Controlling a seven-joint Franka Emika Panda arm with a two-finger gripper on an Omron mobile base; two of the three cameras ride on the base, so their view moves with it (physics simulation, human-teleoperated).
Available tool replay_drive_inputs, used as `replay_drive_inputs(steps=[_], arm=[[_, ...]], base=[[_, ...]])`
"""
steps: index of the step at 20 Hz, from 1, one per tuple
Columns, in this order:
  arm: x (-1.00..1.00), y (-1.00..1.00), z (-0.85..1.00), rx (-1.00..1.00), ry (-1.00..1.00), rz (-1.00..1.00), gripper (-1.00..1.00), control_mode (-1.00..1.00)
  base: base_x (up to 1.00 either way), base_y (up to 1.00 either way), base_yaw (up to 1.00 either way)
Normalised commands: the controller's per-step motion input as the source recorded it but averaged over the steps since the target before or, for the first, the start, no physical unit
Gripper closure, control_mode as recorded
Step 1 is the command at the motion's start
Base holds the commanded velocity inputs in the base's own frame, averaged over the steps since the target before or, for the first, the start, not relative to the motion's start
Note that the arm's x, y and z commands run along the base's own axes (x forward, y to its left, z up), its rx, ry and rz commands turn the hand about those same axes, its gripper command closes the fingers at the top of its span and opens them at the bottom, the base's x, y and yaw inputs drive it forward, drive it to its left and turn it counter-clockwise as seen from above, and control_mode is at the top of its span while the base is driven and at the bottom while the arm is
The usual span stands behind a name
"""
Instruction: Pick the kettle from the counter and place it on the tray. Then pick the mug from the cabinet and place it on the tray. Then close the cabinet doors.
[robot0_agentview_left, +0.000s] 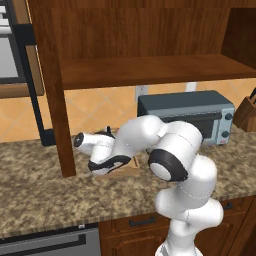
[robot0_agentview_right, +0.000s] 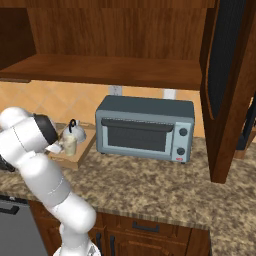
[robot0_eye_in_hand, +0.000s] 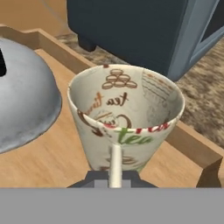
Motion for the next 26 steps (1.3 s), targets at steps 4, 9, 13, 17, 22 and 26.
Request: replay_drive_inputs(steps=[4, 9, 13, 17, 22, 26], arm=[[0.02, 0.01, -0.18, 0.00, 0.00, 0.00, 1.00, -1.00], [0.02, 0.00, -0.09, 0.00, 0.00, 0.00, 1.00, -1.00], [-0.02, -0.02, -0.05, 0.00, 0.00, 0.00, -1.00, -1.00], [-0.15, -0.08, 0.01, 0.00, 0.00, 0.00, -1.00, -1.00], [-0.13, -0.03, 0.16, 0.00, 0.00, 0.00, -1.00, -1.00], [-0.23, 0.00, 0.44, 0.00, 0.00, 0.00, -1.00, -1.00]], base=[[0.00, 0.00, 0.00], [0.00, 0.00, 0.00], [0.00, 0.00, 0.00], [0.00, 0.00, 0.00], [0.00, 0.00, 0.00], [0.00, 0.00, 0.00]])
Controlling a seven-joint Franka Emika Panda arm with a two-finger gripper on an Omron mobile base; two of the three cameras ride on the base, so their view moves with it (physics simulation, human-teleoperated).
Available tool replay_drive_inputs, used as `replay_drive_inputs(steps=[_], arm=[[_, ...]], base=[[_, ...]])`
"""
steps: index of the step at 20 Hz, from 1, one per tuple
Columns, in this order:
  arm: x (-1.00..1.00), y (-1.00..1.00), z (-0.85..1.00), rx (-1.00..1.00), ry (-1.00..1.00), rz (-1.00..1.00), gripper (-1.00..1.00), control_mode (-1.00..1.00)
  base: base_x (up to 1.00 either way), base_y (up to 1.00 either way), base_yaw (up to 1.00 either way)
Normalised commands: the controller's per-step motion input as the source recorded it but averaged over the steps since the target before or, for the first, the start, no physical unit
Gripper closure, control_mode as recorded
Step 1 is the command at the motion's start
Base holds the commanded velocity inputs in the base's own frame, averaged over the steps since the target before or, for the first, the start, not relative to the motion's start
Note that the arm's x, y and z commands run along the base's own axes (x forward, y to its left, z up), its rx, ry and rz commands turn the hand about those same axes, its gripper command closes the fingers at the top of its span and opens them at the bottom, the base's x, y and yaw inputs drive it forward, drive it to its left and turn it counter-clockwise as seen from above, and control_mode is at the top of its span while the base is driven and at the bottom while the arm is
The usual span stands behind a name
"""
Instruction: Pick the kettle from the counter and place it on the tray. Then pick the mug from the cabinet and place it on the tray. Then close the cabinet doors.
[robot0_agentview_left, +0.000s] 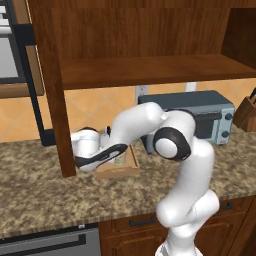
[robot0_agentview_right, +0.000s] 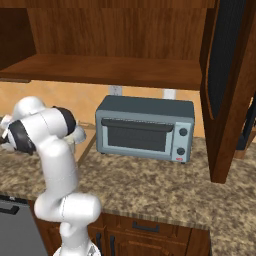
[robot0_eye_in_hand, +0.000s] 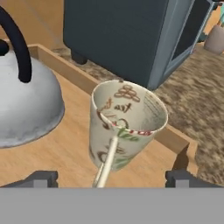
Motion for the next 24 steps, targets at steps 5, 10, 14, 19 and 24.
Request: replay_drive_inputs(steps=[5, 10, 14, 19, 24], arm=[[-0.42, -0.13, 0.46, 0.05, 0.00, 0.01, -1.00, -1.00], [-0.49, -0.41, 0.39, 0.24, 0.00, 0.15, -1.00, -1.00], [-0.46, -0.38, 0.43, 0.18, 0.00, 0.28, -1.00, -1.00], [-0.50, -0.36, 0.44, 0.11, 0.00, 0.29, -1.00, -1.00], [-0.52, -0.31, 0.48, 0.01, 0.06, 0.22, -1.00, -1.00]], base=[[0.00, 0.00, 0.00], [0.00, 0.00, 0.00], [0.00, 0.00, 0.00], [0.00, 0.00, 0.00], [0.00, 0.00, 0.00]])
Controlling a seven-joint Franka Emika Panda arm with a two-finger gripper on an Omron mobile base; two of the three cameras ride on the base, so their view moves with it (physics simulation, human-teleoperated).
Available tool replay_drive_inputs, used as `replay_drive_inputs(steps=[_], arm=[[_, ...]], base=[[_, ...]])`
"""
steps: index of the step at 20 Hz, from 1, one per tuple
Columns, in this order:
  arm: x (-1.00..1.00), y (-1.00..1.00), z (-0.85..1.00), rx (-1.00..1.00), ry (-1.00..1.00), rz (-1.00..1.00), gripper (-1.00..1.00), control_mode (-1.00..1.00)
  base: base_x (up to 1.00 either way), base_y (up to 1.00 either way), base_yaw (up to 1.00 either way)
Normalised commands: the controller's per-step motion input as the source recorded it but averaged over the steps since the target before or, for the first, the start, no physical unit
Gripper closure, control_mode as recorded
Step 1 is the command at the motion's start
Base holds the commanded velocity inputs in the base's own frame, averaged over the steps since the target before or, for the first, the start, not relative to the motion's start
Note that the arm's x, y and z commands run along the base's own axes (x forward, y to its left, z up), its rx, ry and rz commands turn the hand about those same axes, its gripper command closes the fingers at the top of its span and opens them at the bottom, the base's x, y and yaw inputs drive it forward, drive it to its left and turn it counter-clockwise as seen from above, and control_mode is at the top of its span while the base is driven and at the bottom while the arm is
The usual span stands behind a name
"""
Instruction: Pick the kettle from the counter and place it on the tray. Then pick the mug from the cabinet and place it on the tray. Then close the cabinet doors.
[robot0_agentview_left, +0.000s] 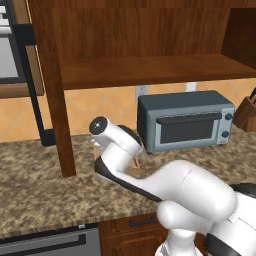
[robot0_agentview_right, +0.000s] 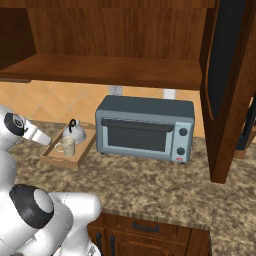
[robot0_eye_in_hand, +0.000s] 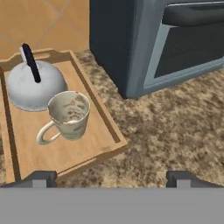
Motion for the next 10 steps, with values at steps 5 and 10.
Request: replay_drive_inputs(steps=[5, 10], arm=[[-0.59, -0.10, 0.58, 0.01, 0.05, 0.12, -1.00, -1.00], [-0.65, -0.01, 0.58, 0.00, 0.00, 0.11, -1.00, -1.00]], base=[[0.00, 0.00, 0.00], [0.00, 0.00, 0.00]])
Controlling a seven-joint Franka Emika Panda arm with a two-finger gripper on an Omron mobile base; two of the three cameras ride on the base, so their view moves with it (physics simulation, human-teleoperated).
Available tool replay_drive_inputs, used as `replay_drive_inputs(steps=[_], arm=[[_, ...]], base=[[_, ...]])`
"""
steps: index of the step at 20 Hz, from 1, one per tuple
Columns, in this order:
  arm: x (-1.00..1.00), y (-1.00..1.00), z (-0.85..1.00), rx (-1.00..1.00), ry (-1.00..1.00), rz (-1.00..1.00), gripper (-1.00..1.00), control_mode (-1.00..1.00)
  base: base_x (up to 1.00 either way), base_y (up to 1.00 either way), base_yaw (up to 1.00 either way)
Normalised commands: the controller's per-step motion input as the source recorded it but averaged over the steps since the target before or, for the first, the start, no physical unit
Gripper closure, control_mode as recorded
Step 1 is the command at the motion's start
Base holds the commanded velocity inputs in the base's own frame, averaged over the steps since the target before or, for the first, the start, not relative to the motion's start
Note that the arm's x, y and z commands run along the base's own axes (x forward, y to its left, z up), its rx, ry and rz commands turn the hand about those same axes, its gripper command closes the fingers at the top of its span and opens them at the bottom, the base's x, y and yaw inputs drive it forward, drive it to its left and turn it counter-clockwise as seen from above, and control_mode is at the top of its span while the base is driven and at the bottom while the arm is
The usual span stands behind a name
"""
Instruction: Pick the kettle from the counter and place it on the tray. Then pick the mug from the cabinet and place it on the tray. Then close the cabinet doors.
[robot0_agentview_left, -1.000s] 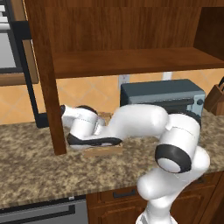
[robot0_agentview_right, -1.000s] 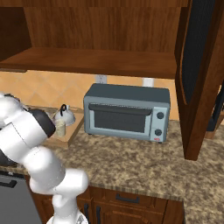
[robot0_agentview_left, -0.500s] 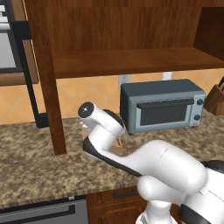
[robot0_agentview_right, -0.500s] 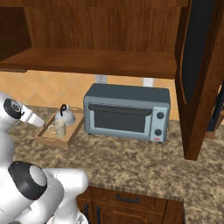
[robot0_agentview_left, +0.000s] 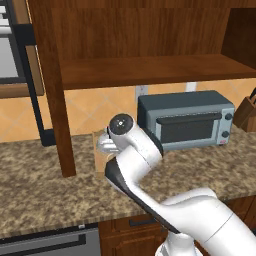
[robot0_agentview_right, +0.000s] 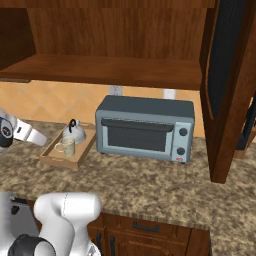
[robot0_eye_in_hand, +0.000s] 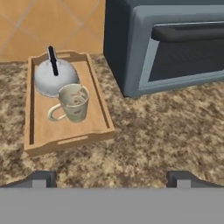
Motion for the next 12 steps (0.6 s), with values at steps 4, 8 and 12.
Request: replay_drive_inputs(steps=[4, 8, 12], arm=[[-0.53, -0.10, 0.58, 0.00, -0.01, 0.11, -1.00, -1.00], [-0.44, -0.10, 0.44, 0.00, 0.03, 0.17, -1.00, -1.00], [-0.39, -0.15, 0.27, 0.00, 0.02, 0.20, -1.00, -1.00]], base=[[0.00, 0.00, 0.00], [0.00, 0.00, 0.00], [0.00, 0.00, 0.00]])
